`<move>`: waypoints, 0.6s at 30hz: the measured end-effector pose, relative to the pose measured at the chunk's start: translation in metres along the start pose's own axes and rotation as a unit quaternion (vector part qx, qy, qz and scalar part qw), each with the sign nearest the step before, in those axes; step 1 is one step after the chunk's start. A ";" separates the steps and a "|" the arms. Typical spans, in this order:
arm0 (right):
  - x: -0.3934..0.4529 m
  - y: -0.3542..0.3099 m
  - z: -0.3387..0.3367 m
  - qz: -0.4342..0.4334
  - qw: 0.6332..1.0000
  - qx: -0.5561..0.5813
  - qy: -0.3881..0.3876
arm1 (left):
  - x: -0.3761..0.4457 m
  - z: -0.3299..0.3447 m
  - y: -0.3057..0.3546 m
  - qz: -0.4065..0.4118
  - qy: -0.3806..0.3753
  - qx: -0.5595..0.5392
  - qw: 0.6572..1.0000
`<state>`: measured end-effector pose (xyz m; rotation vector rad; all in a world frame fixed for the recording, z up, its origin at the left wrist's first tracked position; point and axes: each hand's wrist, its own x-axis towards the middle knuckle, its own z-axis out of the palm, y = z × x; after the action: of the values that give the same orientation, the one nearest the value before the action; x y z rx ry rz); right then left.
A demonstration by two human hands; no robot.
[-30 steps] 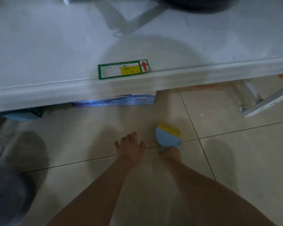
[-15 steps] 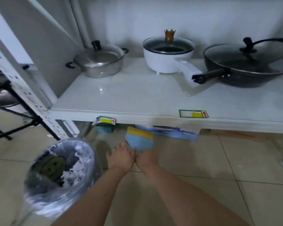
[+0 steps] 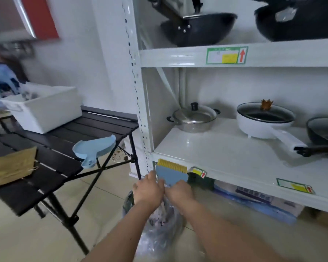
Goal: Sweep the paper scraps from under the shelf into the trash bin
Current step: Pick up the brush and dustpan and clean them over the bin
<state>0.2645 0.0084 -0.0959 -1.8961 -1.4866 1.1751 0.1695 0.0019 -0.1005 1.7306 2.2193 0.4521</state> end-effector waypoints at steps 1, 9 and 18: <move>-0.004 -0.012 0.003 -0.011 1.000 0.002 0.001 | -0.001 -0.011 -0.004 -0.003 0.019 -0.007 1.000; -0.029 -0.103 0.030 -0.108 0.994 -0.018 -0.004 | -0.002 -0.108 -0.034 0.014 0.160 -0.086 0.983; -0.039 -0.179 0.086 -0.175 0.983 -0.014 -0.049 | 0.020 -0.158 -0.099 -0.119 0.245 -0.183 0.944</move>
<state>0.0927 0.0154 0.0100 -1.5283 -1.8073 1.0970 0.0124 -0.0120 0.0016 1.2300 2.4149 1.2577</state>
